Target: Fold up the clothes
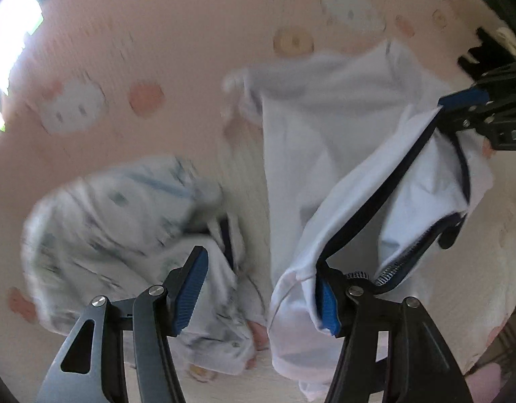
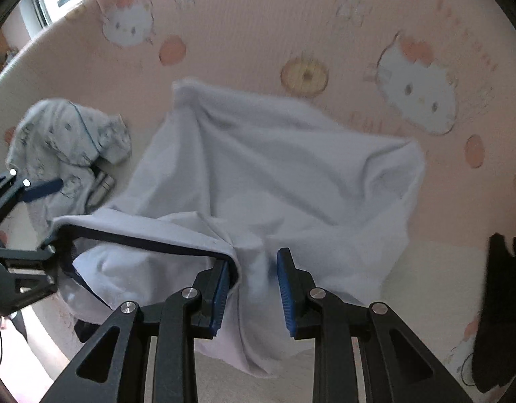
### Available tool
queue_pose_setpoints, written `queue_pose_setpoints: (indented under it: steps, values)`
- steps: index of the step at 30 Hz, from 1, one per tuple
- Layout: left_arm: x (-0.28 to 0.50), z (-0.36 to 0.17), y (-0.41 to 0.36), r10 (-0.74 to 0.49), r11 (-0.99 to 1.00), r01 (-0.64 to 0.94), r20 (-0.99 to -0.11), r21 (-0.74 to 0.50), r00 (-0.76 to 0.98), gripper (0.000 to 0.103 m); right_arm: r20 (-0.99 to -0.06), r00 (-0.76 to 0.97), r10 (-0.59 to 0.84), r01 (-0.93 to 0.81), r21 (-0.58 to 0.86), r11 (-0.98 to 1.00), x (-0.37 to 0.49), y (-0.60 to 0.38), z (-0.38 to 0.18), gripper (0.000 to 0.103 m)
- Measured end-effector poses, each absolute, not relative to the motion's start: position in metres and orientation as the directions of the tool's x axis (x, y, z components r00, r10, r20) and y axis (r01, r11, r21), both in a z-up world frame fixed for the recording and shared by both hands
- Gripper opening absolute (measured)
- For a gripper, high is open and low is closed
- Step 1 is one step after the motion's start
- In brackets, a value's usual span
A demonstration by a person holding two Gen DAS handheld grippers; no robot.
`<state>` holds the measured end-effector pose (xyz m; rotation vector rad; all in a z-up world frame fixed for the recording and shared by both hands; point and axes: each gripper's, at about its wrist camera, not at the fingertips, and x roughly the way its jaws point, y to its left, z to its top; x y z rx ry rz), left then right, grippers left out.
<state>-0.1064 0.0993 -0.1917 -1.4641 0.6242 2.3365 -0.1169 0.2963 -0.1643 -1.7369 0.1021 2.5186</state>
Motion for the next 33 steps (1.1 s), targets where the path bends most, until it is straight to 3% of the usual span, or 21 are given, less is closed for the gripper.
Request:
queue_pose_setpoints:
  steps: [4, 10, 17, 27, 33]
  values:
    - [-0.114, -0.212, 0.098, 0.016, -0.875, -0.454, -0.926, 0.169, -0.376, 0.057, -0.960, -0.273, 0.052, -0.078, -0.031, -0.996, -0.132, 0.290, -0.187, 0.026]
    - [-0.110, -0.207, 0.096, 0.064, -0.888, -0.444, -0.922, 0.122, -0.383, 0.058, -0.958, -0.283, 0.050, -0.059, -0.035, -0.998, -0.129, 0.291, -0.197, 0.037]
    - [-0.107, -0.183, 0.083, 0.141, -0.925, -0.380, -0.927, 0.002, -0.348, 0.058, -0.946, -0.325, -0.016, -0.102, 0.052, -0.993, -0.108, 0.310, -0.180, 0.080]
    - [-0.083, -0.146, 0.082, 0.126, -0.899, -0.432, -0.902, 0.073, -0.414, 0.059, -0.927, -0.373, -0.033, 0.034, 0.022, -0.999, -0.057, 0.302, -0.149, 0.080]
    - [-0.096, -0.142, 0.074, 0.244, -0.893, -0.442, -0.916, -0.084, -0.318, 0.059, -0.923, -0.372, -0.102, 0.057, 0.087, -0.995, -0.032, 0.307, -0.148, 0.080]
